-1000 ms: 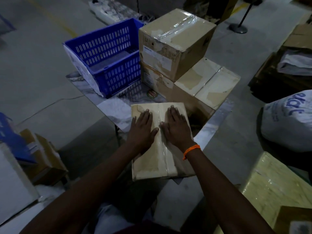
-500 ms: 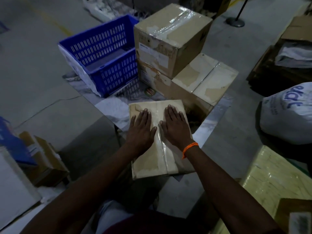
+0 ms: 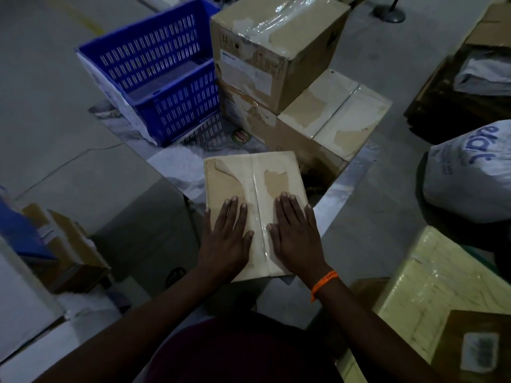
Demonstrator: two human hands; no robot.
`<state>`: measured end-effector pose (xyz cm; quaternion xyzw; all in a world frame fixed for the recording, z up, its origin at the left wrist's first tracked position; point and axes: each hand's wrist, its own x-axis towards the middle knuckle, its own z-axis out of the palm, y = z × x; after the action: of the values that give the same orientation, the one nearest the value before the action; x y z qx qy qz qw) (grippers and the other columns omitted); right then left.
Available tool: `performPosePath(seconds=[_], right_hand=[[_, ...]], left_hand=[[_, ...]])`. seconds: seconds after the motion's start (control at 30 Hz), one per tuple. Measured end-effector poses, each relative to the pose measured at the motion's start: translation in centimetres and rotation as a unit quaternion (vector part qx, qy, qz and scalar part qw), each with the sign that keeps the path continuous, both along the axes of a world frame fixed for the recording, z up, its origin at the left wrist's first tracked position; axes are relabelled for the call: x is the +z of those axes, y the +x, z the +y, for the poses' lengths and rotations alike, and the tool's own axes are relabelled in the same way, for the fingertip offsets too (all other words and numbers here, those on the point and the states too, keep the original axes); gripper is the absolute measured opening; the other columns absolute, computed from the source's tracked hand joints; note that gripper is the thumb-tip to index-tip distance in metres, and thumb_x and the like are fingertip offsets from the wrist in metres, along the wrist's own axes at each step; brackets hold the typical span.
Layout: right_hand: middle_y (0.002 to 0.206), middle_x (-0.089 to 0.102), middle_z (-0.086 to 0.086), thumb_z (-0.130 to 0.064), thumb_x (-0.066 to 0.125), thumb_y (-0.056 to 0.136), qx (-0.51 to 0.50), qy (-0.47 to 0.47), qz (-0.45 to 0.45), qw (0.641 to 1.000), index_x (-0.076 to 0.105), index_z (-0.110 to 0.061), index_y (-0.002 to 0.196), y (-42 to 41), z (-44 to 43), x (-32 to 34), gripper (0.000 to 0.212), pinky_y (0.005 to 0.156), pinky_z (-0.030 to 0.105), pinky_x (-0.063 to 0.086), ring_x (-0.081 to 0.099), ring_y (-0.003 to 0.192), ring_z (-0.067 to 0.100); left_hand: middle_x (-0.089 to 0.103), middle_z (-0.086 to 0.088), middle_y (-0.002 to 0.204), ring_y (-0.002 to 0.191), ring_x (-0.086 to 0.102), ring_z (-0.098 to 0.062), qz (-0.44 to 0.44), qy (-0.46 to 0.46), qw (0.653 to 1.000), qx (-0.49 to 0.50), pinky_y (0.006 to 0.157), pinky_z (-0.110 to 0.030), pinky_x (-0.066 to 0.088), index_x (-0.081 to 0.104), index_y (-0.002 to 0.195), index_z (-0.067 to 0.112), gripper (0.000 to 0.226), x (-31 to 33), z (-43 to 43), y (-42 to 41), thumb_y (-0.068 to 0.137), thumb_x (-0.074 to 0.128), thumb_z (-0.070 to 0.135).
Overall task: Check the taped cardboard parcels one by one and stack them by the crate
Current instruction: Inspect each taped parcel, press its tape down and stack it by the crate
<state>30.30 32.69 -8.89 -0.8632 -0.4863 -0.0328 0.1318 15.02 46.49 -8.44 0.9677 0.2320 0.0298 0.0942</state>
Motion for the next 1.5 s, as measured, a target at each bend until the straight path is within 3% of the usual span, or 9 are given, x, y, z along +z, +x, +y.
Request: performPosePath(seconds=[0.4, 0.6, 0.7, 0.83, 0.93, 1.03, 1.2, 1.3, 1.5], right_hand=[[0.161, 0.037, 0.017, -0.049, 0.048, 0.100, -0.110, 0.049, 0.096, 0.988, 0.039, -0.006, 0.154, -0.4, -1.4, 1.4, 0.069, 0.118, 0.055, 0.034, 0.037, 0.148, 0.033], [0.142, 0.055, 0.006, -0.052, 0.060, 0.098, -0.223, 0.114, 0.356, 0.900, 0.043, -0.017, 0.152, -0.4, -5.4, 2.5, 0.067, 0.098, 0.031, 0.044, 0.055, 0.127, 0.025], [0.111, 0.067, -0.006, -0.064, 0.053, 0.091, -0.239, 0.129, 0.412, 0.870, 0.062, -0.022, 0.123, -1.2, -6.3, 2.2, 0.053, 0.077, 0.016, 0.044, 0.064, 0.108, 0.020], [0.105, 0.068, -0.013, -0.062, 0.048, 0.095, -0.253, 0.164, 0.466, 0.832, 0.065, -0.027, 0.121, -1.9, -6.2, 2.7, 0.047, 0.076, 0.017, 0.044, 0.064, 0.106, 0.015], [0.112, 0.068, -0.019, -0.063, 0.048, 0.094, -0.231, 0.173, 0.502, 0.815, 0.063, -0.038, 0.129, -2.6, -5.9, 3.6, 0.046, 0.081, 0.016, 0.045, 0.063, 0.113, 0.009], [0.130, 0.067, -0.013, -0.057, 0.055, 0.098, -0.210, 0.192, 0.480, 0.830, 0.058, -0.039, 0.142, -2.9, -4.9, 4.6, 0.048, 0.091, 0.016, 0.047, 0.060, 0.120, 0.007], [0.143, 0.060, -0.003, -0.057, 0.063, 0.096, -0.099, 0.206, 0.369, 0.901, 0.051, -0.028, 0.150, 0.7, -1.1, 8.9, 0.062, 0.107, 0.029, 0.047, 0.055, 0.132, 0.013], [0.154, 0.052, -0.003, -0.061, 0.056, 0.094, -0.011, 0.148, 0.225, 0.963, 0.047, -0.033, 0.152, 2.7, 1.5, 10.2, 0.064, 0.114, 0.061, 0.036, 0.044, 0.143, 0.024], [0.156, 0.051, -0.004, -0.046, 0.060, 0.093, 0.146, 0.092, -0.003, 0.985, 0.058, -0.032, 0.145, 0.3, 2.5, 7.2, 0.054, 0.108, 0.071, 0.029, 0.043, 0.145, 0.032]], left_hand=[[0.016, -0.003, 0.169, 0.157, 0.004, -0.023, -0.007, -0.065, 0.997, -0.038, 0.123, -0.062, 0.005, 0.032, 0.158, 0.021, 0.073, 0.6, 0.9, -1.8, 0.103, 0.019, 0.066], [0.003, -0.002, 0.171, 0.157, -0.005, -0.024, -0.071, -0.147, 0.977, -0.139, 0.123, -0.051, 0.009, 0.024, 0.161, 0.019, 0.091, 0.4, 3.1, -7.9, 0.092, 0.047, 0.075], [0.001, -0.007, 0.171, 0.157, -0.005, -0.028, -0.054, -0.114, 0.976, -0.177, 0.121, -0.055, 0.013, 0.019, 0.162, 0.019, 0.105, 0.7, 3.7, -8.6, 0.084, 0.055, 0.080], [-0.004, -0.013, 0.170, 0.157, -0.005, -0.029, -0.110, -0.174, 0.971, -0.119, 0.121, -0.051, 0.012, 0.017, 0.161, 0.013, 0.113, 0.3, 3.3, -8.2, 0.080, 0.071, 0.070], [0.001, 0.007, 0.168, 0.151, 0.008, -0.003, -0.142, -0.329, 0.934, 0.000, 0.120, -0.027, 0.020, 0.000, 0.162, 0.029, 0.124, 0.6, 2.0, -8.0, 0.074, 0.083, 0.059], [0.006, 0.023, 0.159, 0.140, 0.017, 0.008, -0.139, -0.369, 0.918, 0.042, 0.110, -0.007, 0.021, -0.014, 0.156, 0.039, 0.131, 1.0, 2.1, -7.2, 0.071, 0.084, 0.058], [0.012, 0.008, 0.164, 0.146, 0.027, -0.011, -0.074, -0.387, 0.918, 0.038, 0.114, -0.023, 0.028, -0.026, 0.150, 0.044, 0.110, 0.7, 2.4, -6.0, 0.080, 0.048, 0.085], [0.057, 0.001, 0.141, 0.119, 0.063, -0.018, -0.018, -0.382, 0.924, 0.013, 0.098, -0.029, 0.050, -0.009, 0.160, 0.030, 0.107, 0.1, 2.5, -5.8, 0.082, 0.035, 0.088], [0.056, -0.002, 0.146, 0.114, 0.065, -0.018, -0.024, -0.234, 0.972, -0.008, 0.086, -0.030, 0.052, 0.023, 0.159, 0.027, 0.072, 1.2, 3.8, -4.8, 0.099, 0.053, 0.051]])
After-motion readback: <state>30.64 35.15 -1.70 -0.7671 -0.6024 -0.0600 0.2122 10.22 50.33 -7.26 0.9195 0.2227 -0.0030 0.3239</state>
